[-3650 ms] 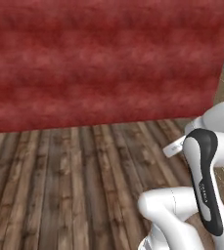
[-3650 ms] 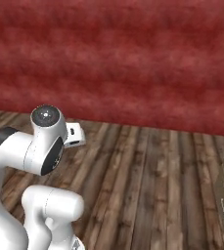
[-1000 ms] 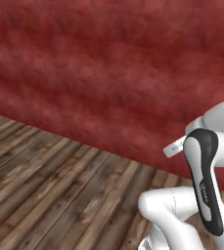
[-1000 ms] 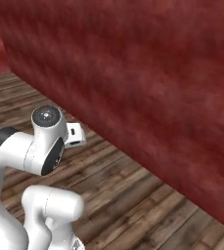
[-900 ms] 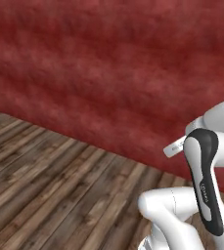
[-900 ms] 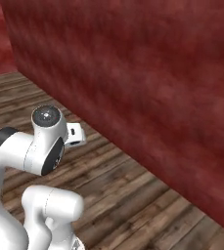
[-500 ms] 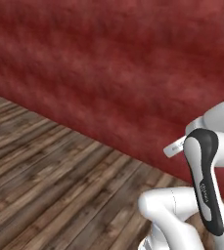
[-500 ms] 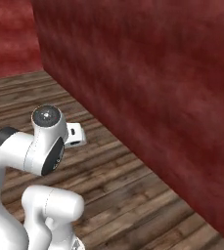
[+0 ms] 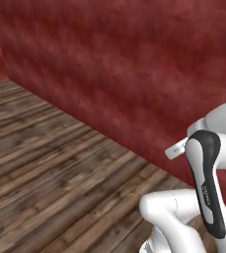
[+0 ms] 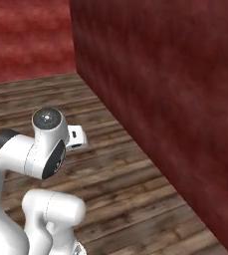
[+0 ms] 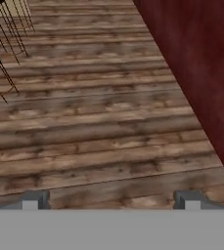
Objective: Four empty soda cans are scattered around the kitchen. Gather all the cans and cluster them next to the stove for recycling.
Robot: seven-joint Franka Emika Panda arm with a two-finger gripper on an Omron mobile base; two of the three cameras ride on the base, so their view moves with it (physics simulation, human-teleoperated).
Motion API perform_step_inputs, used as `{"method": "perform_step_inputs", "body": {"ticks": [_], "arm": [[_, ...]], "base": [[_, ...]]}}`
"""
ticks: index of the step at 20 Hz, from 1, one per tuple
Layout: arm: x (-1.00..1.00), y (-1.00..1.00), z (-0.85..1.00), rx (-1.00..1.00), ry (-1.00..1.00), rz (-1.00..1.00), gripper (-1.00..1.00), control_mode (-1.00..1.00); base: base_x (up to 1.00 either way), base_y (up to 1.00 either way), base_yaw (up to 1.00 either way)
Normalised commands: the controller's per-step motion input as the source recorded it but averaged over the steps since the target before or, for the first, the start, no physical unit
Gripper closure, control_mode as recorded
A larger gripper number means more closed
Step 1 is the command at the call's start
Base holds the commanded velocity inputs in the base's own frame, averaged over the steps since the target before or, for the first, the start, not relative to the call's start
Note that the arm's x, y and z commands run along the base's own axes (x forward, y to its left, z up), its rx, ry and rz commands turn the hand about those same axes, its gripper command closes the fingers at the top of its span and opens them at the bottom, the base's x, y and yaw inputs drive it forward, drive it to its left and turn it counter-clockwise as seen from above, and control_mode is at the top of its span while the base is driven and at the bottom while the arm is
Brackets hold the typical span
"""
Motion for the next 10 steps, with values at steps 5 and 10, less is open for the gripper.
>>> {"method": "perform_step_inputs", "body": {"ticks": [5,10], "arm": [[0.00,0.00,0.00,0.00,0.00,0.00,-1.00,1.00],[0.00,0.00,0.00,0.00,0.00,0.00,-1.00,1.00]], "base": [[0.83,0.05,0.31],[0.91,0.00,0.30]]}}
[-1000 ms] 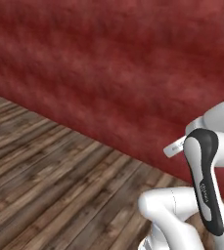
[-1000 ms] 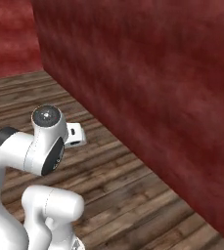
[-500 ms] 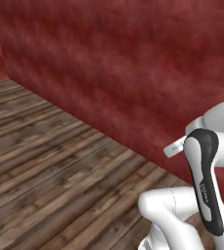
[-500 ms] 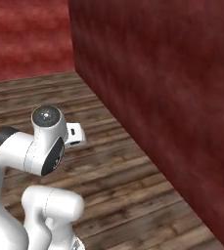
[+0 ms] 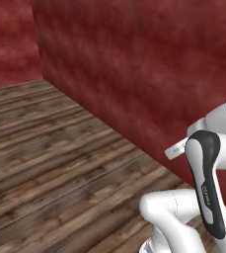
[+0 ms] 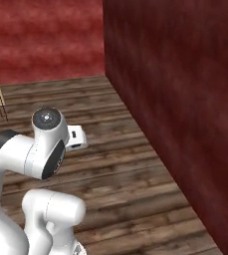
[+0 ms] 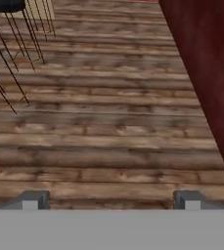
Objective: Four empty soda cans are scattered around the kitchen. Gather all the cans and cluster them next to the stove for recycling.
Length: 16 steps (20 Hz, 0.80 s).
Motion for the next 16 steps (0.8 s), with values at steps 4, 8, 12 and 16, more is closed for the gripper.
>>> {"method": "perform_step_inputs", "body": {"ticks": [4,8,12,16], "arm": [[0.00,0.00,0.00,0.00,0.00,0.00,-1.00,1.00],[0.00,0.00,0.00,0.00,0.00,0.00,-1.00,1.00],[0.00,0.00,0.00,0.00,0.00,0.00,-1.00,1.00],[0.00,0.00,0.00,0.00,0.00,0.00,-1.00,1.00]], "base": [[1.00,0.00,0.28],[1.00,0.00,0.26],[1.00,0.00,0.25],[1.00,0.00,0.24]]}}
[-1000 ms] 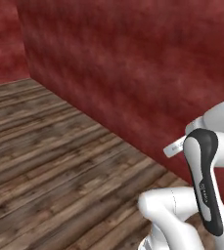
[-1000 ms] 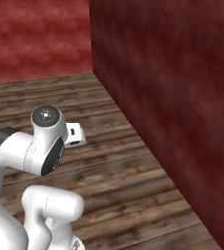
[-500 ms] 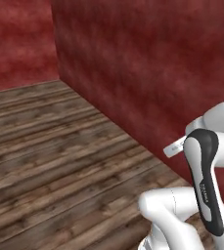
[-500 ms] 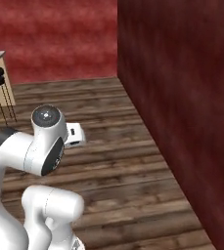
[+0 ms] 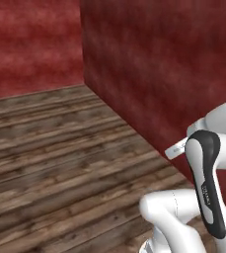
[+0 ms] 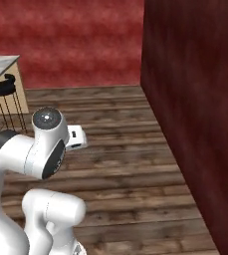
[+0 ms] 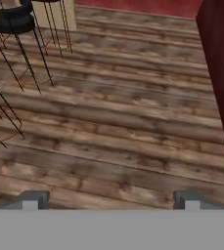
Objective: Four empty soda cans are scattered around the kitchen. Gather all the cans and cluster them next to the stove for recycling.
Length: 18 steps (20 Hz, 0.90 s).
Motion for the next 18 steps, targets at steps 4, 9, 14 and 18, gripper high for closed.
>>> {"method": "perform_step_inputs", "body": {"ticks": [4,9,14,18], "arm": [[0.00,0.00,0.00,0.00,0.00,0.00,-1.00,1.00],[0.00,0.00,0.00,0.00,0.00,0.00,-1.00,1.00],[0.00,0.00,0.00,0.00,0.00,0.00,-1.00,1.00],[0.00,0.00,0.00,0.00,0.00,0.00,-1.00,1.00]], "base": [[1.00,0.00,0.23],[1.00,0.00,0.24],[1.00,0.00,0.24],[1.00,0.00,0.24]]}}
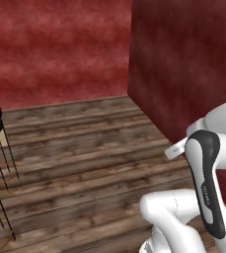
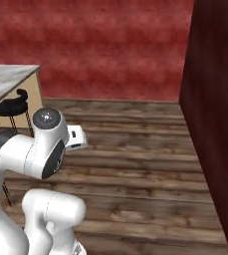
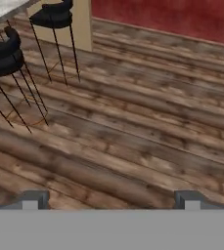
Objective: Four empty soda cans are scattered around the kitchen. Gather all the cans and cluster them next to the stove for recycling.
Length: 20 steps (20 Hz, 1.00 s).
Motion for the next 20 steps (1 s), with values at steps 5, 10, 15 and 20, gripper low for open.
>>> {"method": "perform_step_inputs", "body": {"ticks": [5,10,15,20], "arm": [[0.00,0.00,0.00,0.00,0.00,0.00,-1.00,1.00],[0.00,0.00,0.00,0.00,0.00,0.00,-1.00,1.00],[0.00,0.00,0.00,0.00,0.00,0.00,-1.00,1.00],[0.00,0.00,0.00,0.00,0.00,0.00,-1.00,1.00]], "base": [[1.00,0.00,0.25],[0.99,-0.01,0.21],[1.00,-0.08,0.21],[0.97,-0.16,0.20]]}}
